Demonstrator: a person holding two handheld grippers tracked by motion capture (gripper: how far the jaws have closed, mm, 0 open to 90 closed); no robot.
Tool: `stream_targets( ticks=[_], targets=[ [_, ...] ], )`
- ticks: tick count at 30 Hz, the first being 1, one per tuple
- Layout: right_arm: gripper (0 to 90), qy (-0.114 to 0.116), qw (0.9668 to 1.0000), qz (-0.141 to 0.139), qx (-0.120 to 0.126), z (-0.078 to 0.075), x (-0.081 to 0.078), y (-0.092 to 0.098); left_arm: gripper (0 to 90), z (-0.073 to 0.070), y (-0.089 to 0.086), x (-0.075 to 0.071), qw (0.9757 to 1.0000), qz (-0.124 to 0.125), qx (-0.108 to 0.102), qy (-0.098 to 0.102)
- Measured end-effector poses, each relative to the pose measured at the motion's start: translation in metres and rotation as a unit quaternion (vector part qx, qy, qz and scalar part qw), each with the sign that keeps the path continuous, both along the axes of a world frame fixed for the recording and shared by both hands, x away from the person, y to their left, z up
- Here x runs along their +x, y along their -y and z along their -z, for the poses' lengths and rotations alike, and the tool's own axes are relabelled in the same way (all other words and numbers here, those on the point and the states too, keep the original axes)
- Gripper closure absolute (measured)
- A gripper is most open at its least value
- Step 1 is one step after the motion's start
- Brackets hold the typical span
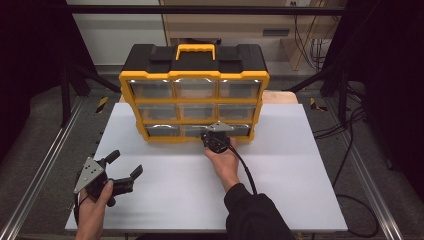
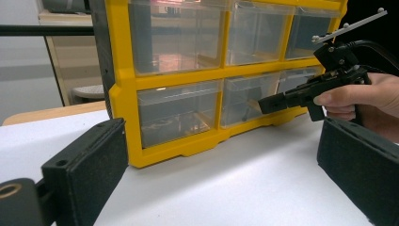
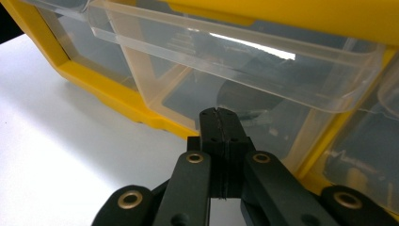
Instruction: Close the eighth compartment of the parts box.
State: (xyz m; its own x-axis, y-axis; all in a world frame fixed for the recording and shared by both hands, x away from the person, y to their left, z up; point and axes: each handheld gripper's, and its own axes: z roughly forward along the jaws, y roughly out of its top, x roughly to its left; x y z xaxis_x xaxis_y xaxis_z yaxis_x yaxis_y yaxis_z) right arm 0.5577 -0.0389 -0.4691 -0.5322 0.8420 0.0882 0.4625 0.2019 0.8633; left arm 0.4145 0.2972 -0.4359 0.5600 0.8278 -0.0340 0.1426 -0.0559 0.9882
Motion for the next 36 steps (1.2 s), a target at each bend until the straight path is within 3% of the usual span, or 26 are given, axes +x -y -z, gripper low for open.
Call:
stream_targets(
  ticks=[26, 36],
  targets=[
    [90.0, 0.005, 0.9997, 0.011, 0.023, -0.0007, 0.006, -0.0018, 2.4, -0.0001, -0.0013, 0.0003, 1.0, 0.0, -0.002, 0.0],
    [90.0, 0.009, 0.9997, 0.014, 0.017, -0.0011, 0.0053, -0.0024, 2.4, -0.0002, -0.0016, -0.0005, 1.0, -0.001, 0.001, -0.001]
  ],
)
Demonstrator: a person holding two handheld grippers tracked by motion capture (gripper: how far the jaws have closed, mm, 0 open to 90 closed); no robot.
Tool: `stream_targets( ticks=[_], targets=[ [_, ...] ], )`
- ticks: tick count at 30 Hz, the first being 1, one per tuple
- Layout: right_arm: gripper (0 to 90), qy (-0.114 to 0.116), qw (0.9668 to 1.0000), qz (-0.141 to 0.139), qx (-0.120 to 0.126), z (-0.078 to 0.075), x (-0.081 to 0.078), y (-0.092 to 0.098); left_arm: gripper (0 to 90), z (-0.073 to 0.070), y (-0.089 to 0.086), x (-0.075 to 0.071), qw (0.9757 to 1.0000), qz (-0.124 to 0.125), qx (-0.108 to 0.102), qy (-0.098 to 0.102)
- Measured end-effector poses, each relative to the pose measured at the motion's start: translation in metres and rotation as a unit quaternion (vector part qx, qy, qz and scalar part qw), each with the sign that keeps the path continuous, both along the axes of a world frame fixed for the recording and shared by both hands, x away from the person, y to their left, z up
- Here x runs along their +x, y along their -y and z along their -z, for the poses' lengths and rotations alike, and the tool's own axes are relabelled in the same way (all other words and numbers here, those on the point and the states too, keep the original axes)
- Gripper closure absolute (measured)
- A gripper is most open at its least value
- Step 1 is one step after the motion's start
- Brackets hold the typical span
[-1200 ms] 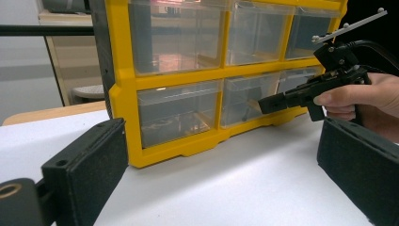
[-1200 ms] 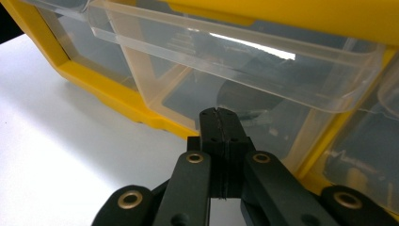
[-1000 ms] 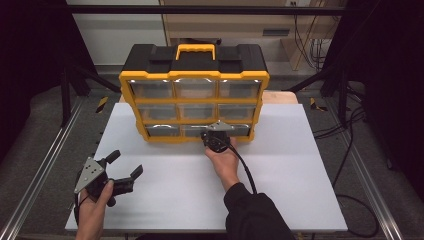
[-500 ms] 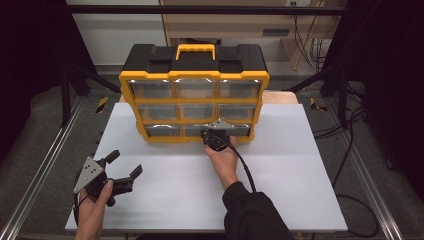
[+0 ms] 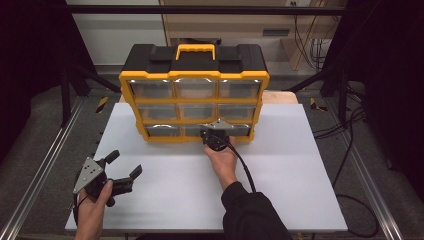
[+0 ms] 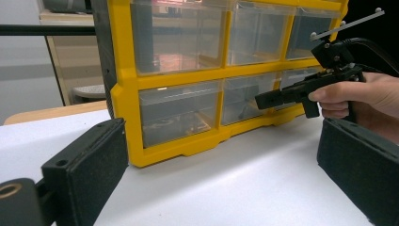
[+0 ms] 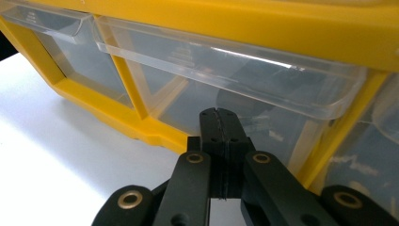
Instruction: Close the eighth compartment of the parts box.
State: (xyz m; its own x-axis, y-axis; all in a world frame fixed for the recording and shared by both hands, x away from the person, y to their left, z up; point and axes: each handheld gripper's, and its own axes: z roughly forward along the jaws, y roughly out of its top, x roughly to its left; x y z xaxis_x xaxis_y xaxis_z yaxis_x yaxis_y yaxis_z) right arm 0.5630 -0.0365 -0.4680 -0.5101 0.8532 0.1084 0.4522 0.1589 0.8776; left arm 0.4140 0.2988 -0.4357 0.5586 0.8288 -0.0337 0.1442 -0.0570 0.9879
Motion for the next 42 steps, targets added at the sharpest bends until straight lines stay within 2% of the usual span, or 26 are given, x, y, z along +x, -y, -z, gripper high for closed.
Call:
stream_targets(
  ticks=[21, 42],
  targets=[
    [90.0, 0.006, 0.9999, -0.005, -0.012, -0.0021, -0.0021, 0.001, 2.4, 0.0001, -0.0003, 0.0002, 1.0, -0.001, 0.001, 0.0],
    [90.0, 0.013, 0.9993, -0.024, -0.027, -0.0056, -0.0089, -0.0023, 2.4, 0.0001, -0.0002, 0.0003, 1.0, -0.002, -0.003, 0.001]
  ],
)
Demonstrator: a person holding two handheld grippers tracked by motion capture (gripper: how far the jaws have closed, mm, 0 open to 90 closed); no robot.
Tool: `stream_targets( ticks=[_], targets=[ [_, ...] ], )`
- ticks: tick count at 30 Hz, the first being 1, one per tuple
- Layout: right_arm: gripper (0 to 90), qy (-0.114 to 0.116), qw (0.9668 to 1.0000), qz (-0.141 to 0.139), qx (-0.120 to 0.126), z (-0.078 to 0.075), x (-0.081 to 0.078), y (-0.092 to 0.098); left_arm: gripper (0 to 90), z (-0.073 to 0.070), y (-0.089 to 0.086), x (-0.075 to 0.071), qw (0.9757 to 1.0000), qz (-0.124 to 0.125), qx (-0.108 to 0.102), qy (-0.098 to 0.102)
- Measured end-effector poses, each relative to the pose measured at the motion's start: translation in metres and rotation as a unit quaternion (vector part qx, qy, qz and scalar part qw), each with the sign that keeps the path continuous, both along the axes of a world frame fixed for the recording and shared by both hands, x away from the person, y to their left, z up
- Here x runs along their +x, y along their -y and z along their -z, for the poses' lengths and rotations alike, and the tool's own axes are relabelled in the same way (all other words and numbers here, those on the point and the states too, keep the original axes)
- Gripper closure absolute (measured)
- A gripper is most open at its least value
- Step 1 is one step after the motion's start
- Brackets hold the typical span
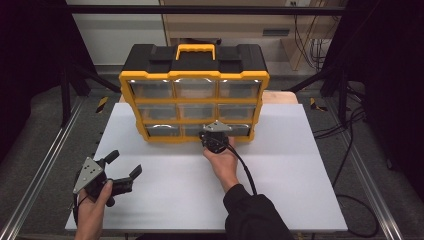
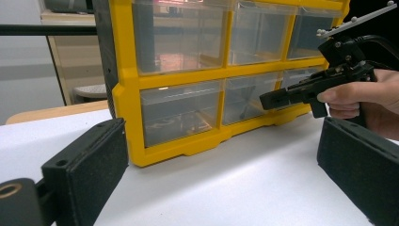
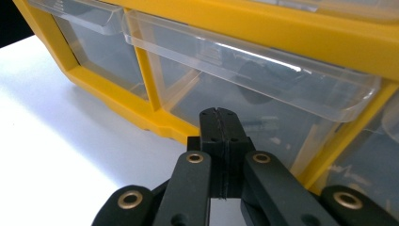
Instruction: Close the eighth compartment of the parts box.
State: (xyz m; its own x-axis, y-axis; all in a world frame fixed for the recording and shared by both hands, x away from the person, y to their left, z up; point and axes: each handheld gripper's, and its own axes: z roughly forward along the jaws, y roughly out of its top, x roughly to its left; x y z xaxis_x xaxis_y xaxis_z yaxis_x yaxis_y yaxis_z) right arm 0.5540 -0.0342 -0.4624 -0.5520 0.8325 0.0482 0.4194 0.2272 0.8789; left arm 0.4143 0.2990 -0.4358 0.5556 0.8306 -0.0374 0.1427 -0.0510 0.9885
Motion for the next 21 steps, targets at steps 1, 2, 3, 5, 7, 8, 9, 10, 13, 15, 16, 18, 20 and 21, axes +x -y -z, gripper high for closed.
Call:
stream_targets(
  ticks=[1, 2, 3, 5, 7, 8, 9, 10, 13, 15, 16, 18, 20, 21],
  targets=[
    [90.0, -0.001, 1.0, 0.0, 0.001, -0.001, 0.0, 0.0, 2.4, 0.0, 0.0, 0.0, 1.0, 0.0, 0.0, 0.0],
    [90.0, 0.0, 1.0, -0.001, 0.001, -0.001, -0.001, 0.001, 2.4, 0.0, 0.0, 0.0, 1.0, 0.0, 0.0, 0.0],
    [90.0, 0.001, 1.0, -0.002, 0.0, -0.002, -0.001, 0.001, 2.4, 0.0, 0.0, 0.0, 1.0, 0.0, 0.0, 0.0],
    [90.0, 0.002, 1.0, -0.004, -0.001, -0.003, -0.002, 0.002, 2.4, 0.0, 0.0, 0.0, 1.0, 0.0, 0.001, 0.0],
    [90.0, 0.003, 1.0, -0.006, -0.003, -0.004, -0.004, 0.003, 2.4, 0.0, 0.0, 0.0, 1.0, 0.0, 0.001, 0.0],
    [90.0, 0.006, 0.9999, -0.007, -0.004, -0.005, -0.005, 0.003, 2.4, 0.0, 0.0, 0.0, 1.0, 0.0, 0.001, 0.001],
    [90.0, 0.004, 1.0, -0.008, -0.003, -0.006, -0.006, 0.003, 2.5, 0.0, 0.0, 0.0, 1.0, 0.0, 0.002, 0.001],
    [90.0, 0.004, 1.0, -0.009, -0.003, -0.006, -0.007, 0.004, 2.4, 0.0, 0.0, 0.0, 1.0, 0.0, 0.001, 0.0],
    [90.0, 0.005, 0.9999, -0.011, -0.002, -0.007, -0.009, 0.005, 2.5, 0.0, 0.0, 0.0, 1.0, 0.0, 0.003, 0.001],
    [90.0, 0.004, 0.9999, -0.012, -0.004, -0.007, -0.011, 0.006, 2.5, 0.0, 0.0, 0.0, 1.0, 0.0, 0.003, 0.001],
    [90.0, 0.006, 0.9999, -0.013, -0.003, -0.007, -0.011, 0.006, 2.5, 0.0, 0.0, 0.0, 1.0, 0.0, 0.003, 0.001],
    [90.0, 0.007, 0.9999, -0.013, -0.005, -0.007, -0.012, 0.008, 2.5, 0.0, 0.0, 0.0, 1.0, -0.001, 0.003, 0.001],
    [90.0, 0.006, 0.9999, -0.013, -0.003, -0.008, -0.013, 0.009, 2.5, 0.0, 0.0, 0.0, 1.0, 0.0, 0.004, 0.001],
    [90.0, 0.008, 0.9999, -0.013, -0.005, -0.008, -0.013, 0.009, 2.5, 0.0, 0.0, 0.0, 1.0, 0.0, 0.005, 0.0]
  ],
)
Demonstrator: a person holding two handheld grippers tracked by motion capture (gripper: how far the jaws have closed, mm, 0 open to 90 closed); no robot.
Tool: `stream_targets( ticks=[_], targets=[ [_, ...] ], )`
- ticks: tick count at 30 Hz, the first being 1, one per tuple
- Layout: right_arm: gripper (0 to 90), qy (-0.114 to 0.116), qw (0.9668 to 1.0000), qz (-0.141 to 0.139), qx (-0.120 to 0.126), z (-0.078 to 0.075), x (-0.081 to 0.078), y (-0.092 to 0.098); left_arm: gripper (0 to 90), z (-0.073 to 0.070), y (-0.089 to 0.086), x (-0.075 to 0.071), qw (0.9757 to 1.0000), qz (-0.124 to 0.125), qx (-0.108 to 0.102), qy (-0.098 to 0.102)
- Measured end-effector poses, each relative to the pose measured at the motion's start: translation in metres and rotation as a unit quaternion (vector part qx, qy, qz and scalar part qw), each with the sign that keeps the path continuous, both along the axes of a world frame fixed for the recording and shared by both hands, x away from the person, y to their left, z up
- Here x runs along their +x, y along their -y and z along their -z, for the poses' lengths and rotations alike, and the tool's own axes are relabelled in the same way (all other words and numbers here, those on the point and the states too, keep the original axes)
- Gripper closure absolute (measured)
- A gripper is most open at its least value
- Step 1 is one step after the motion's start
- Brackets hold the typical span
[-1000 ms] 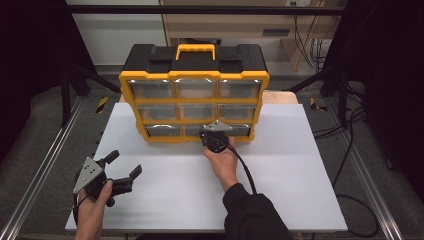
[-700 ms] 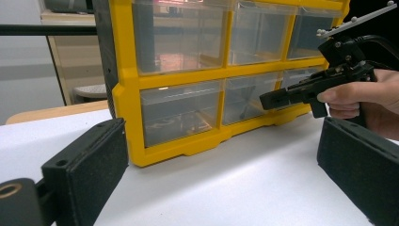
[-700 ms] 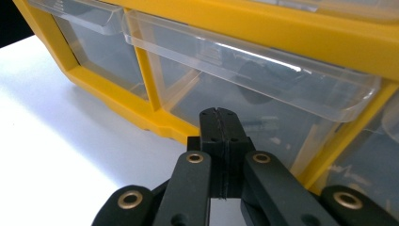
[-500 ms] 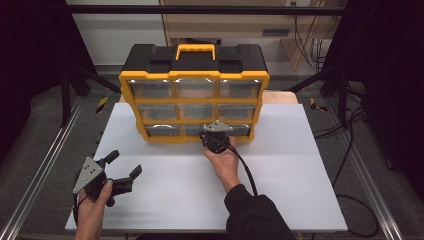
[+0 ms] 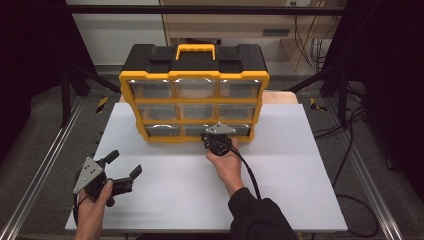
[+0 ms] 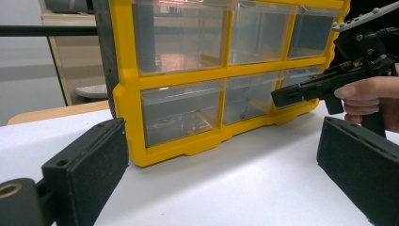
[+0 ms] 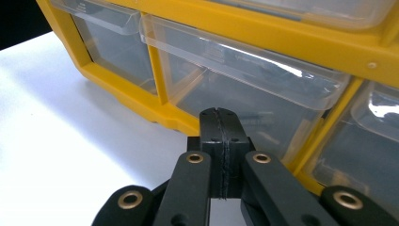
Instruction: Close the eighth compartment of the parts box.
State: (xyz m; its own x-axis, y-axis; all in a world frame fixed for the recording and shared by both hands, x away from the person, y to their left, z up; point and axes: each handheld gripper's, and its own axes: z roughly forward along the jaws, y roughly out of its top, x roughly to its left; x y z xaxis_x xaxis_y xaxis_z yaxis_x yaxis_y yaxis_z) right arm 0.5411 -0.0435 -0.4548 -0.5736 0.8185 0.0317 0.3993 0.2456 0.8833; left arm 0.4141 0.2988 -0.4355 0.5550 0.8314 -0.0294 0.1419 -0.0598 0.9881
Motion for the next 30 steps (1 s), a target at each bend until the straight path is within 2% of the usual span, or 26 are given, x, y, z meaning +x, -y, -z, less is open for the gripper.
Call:
stream_targets(
  ticks=[8, 14, 18, 21, 30],
  targets=[
    [90.0, 0.002, 1.0, -0.002, 0.006, -0.003, -0.005, 0.004, 2.5, 0.0, 0.001, 0.001, 1.0, 0.001, 0.0, 0.0],
    [90.0, 0.007, 0.9999, -0.012, 0.01, -0.006, -0.009, 0.005, 2.4, 0.0, 0.004, 0.0, 0.9996, 0.002, 0.027, 0.006],
    [90.0, 0.008, 0.9997, -0.016, 0.013, -0.009, -0.012, 0.006, 2.4, 0.001, 0.004, 0.0, 0.9997, 0.002, 0.023, 0.003],
    [90.0, 0.009, 0.9997, -0.017, 0.016, -0.011, -0.012, 0.007, 2.4, 0.002, 0.002, 0.002, 1.0, 0.001, 0.01, -0.002],
    [90.0, 0.017, 0.9994, -0.016, 0.026, -0.015, -0.017, 0.011, 2.4, 0.002, 0.001, 0.001, 1.0, -0.001, 0.008, -0.003]
  ],
)
